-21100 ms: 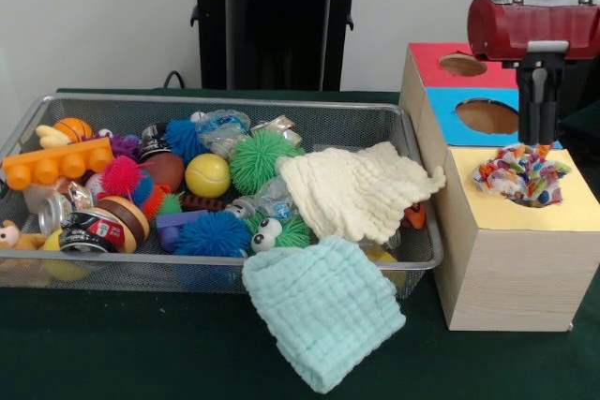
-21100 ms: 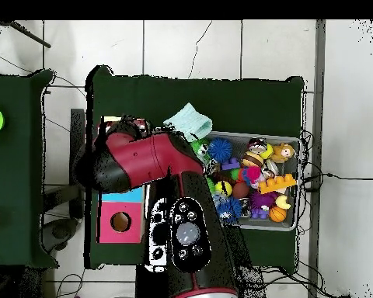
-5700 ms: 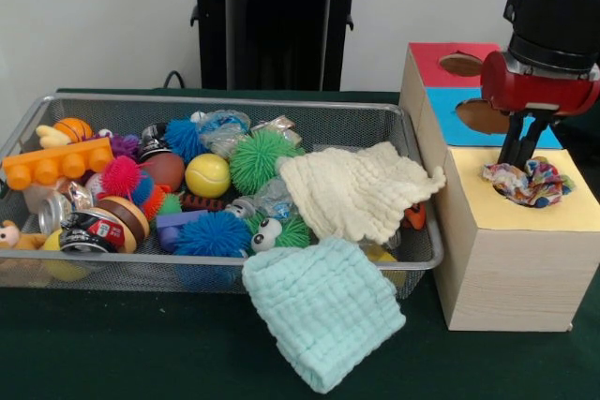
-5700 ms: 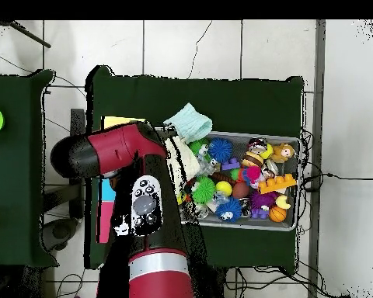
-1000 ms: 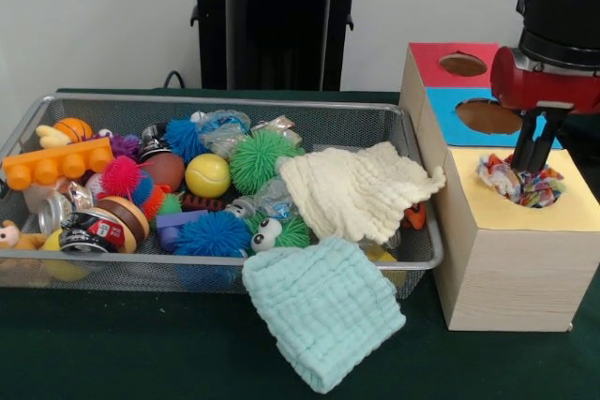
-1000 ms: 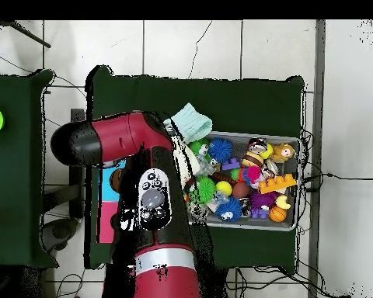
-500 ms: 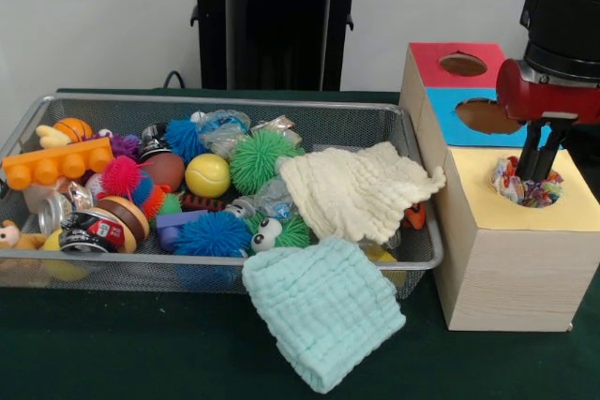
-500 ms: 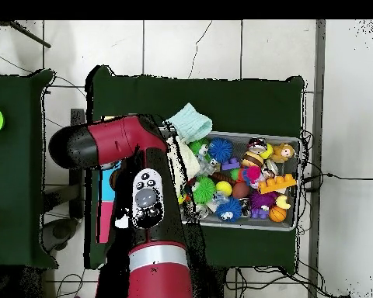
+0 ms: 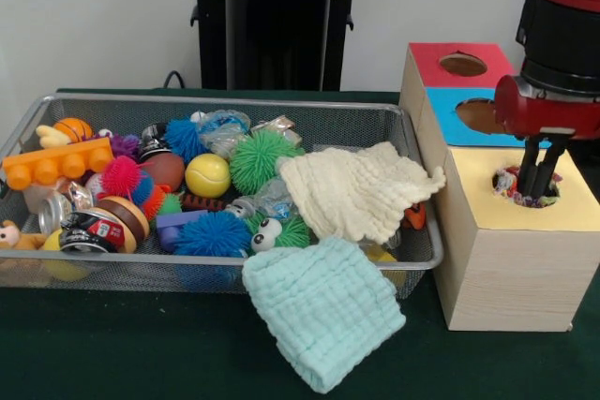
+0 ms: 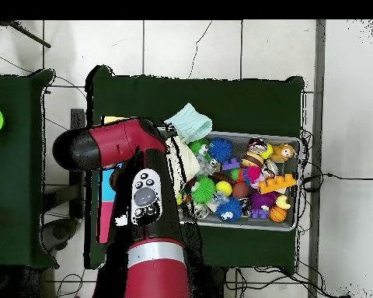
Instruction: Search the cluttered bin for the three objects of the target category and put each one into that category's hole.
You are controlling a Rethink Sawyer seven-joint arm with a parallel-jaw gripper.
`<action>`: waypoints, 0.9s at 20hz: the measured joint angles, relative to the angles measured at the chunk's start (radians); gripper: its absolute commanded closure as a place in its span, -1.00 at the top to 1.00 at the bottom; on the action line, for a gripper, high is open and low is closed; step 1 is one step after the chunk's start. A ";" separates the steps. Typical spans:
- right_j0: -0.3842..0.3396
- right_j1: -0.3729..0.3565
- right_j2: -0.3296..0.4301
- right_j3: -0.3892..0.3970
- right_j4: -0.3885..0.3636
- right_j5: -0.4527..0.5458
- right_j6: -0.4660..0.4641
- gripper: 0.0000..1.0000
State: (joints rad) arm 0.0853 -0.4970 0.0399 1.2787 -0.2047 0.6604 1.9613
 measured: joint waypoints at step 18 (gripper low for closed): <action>0.017 0.089 -0.035 0.002 0.001 -0.244 0.000 -1.00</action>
State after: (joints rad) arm 0.1021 -0.4081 0.0049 1.2803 -0.2036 0.4162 1.9613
